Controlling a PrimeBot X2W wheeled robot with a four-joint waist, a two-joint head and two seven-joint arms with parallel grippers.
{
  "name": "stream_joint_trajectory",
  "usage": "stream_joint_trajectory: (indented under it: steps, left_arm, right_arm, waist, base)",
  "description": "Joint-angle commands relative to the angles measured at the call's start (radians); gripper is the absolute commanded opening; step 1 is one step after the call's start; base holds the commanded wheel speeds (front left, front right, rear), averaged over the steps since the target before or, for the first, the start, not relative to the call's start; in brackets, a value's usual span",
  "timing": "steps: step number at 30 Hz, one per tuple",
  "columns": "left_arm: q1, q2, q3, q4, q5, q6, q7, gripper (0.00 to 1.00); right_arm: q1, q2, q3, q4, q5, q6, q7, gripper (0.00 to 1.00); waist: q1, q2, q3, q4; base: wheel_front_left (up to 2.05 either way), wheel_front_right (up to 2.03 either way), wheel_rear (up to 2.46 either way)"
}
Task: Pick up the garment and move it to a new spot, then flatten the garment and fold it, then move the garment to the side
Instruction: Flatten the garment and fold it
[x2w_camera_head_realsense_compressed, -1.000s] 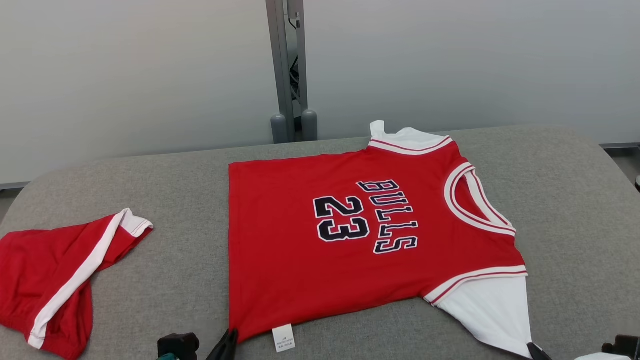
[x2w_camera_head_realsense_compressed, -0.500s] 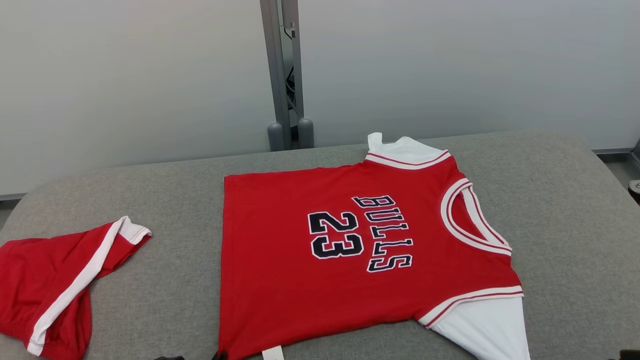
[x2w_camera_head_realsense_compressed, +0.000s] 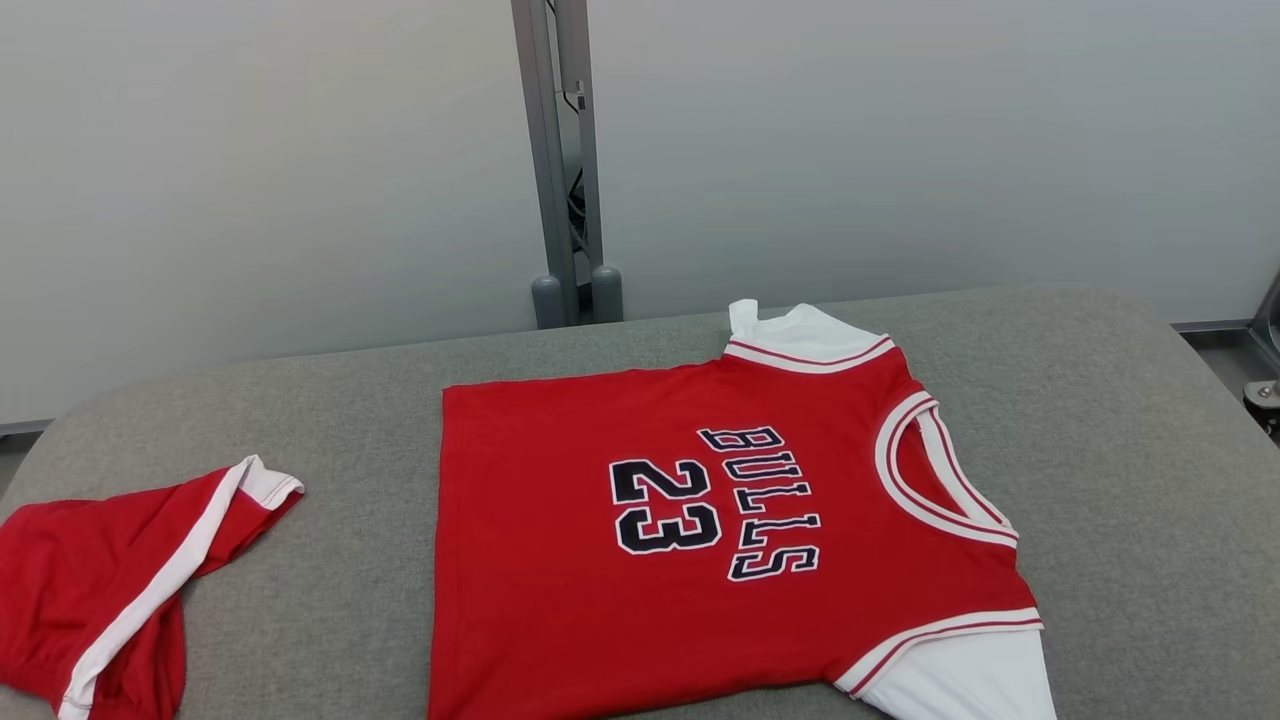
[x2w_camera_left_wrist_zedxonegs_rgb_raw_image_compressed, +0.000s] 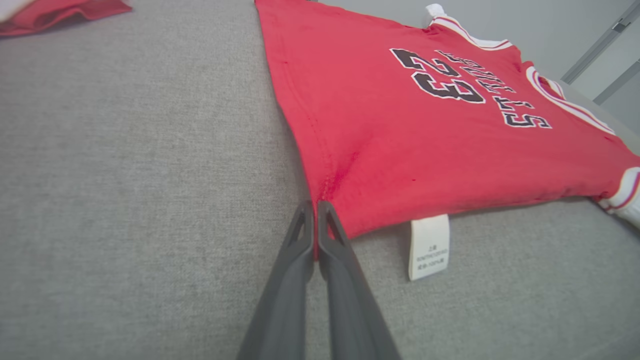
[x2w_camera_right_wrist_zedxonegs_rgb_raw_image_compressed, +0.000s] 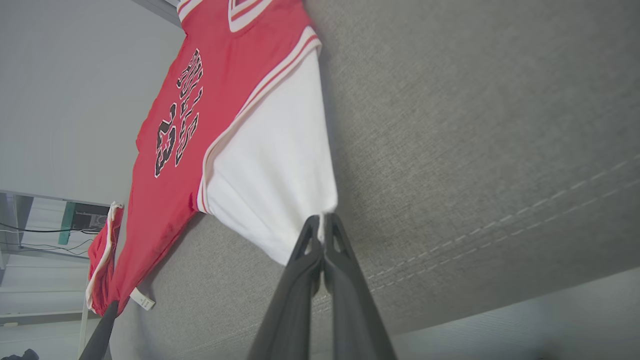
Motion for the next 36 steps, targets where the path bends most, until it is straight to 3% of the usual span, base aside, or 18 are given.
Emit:
stream_joint_trajectory:
  steps: [1, 13, 36]
  left_arm:
    - [0.011, 0.007, 0.007, -0.003, 0.009, 0.0, -0.003, 0.0]
    - [0.072, -0.001, 0.012, -0.032, 0.037, -0.011, -0.003, 0.0]
    - [0.008, -0.011, 0.086, -0.123, 0.061, -0.006, -0.003, 0.0]
  right_arm:
    - [0.017, -0.012, -0.006, -0.003, 0.001, 0.0, 0.003, 0.0]
    - [0.1, -0.046, -0.029, -0.069, 0.016, 0.0, 0.063, 0.0]
    - [-0.018, -0.008, -0.118, -0.144, -0.06, 0.0, -0.008, 0.0]
  waist:
    - [0.0, -0.0001, -0.003, 0.0]
    - [0.0, -0.0001, -0.036, 0.01]
    - [0.0, -0.0001, 0.011, -0.007]
  base:
    - [0.0, 0.0, 0.0]
    - [0.0, 0.0, 0.0]
    - [0.0, 0.0, 0.0]
